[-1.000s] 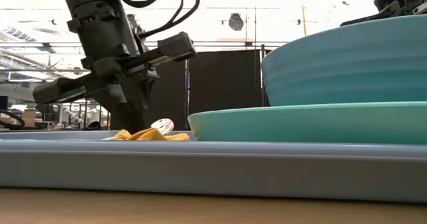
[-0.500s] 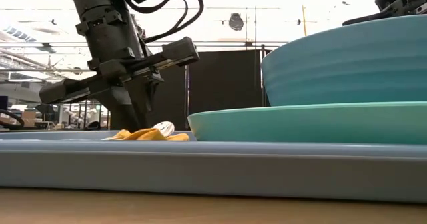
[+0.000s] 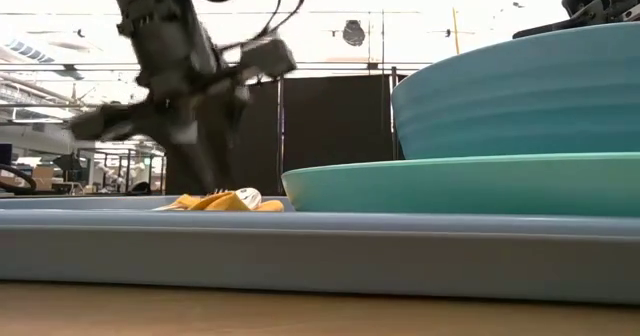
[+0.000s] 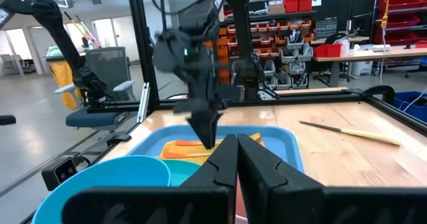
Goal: Set up tray
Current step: Put the yellow knife on top of the yellow napkin to the right of the orange spoon
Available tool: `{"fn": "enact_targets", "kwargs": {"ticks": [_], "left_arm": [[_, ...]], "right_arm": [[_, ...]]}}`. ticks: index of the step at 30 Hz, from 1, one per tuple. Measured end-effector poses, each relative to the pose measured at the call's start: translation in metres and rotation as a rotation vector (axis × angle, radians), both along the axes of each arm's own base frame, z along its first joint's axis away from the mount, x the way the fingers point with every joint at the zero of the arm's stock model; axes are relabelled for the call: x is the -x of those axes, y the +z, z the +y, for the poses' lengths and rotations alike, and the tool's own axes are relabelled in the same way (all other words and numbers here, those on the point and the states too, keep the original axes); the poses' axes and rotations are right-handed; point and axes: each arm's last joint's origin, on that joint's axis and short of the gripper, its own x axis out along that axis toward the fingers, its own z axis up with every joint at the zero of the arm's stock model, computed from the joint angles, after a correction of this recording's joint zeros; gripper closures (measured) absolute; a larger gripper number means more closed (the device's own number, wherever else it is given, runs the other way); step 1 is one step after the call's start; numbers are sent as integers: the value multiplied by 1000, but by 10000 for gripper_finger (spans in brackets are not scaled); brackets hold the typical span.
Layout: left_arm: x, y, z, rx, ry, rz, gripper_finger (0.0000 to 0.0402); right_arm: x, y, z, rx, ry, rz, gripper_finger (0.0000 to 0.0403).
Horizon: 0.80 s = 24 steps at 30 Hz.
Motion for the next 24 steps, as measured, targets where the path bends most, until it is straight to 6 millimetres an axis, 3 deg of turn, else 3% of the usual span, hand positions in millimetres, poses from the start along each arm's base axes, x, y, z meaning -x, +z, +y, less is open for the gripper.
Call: {"fn": "enact_targets", "kwargs": {"ticks": [4, 8, 14, 20, 24], "left_arm": [[9, 26, 8, -64, -8, -49, 315], [22, 59, 37, -172, -3, -70, 315], [37, 87, 123, -241, -111, 7, 314], [53, 82, 215, -289, -230, 84, 314], [68, 78, 259, -331, -236, 122, 314]], "right_arm": [[0, 0, 0, 2, -1, 1, 399], [0, 0, 0, 15, -2, 2, 399], [0, -1, 0, 18, -5, 5, 399], [0, -1, 0, 21, -5, 5, 399], [0, -1, 0, 25, -5, 4, 399]]}}
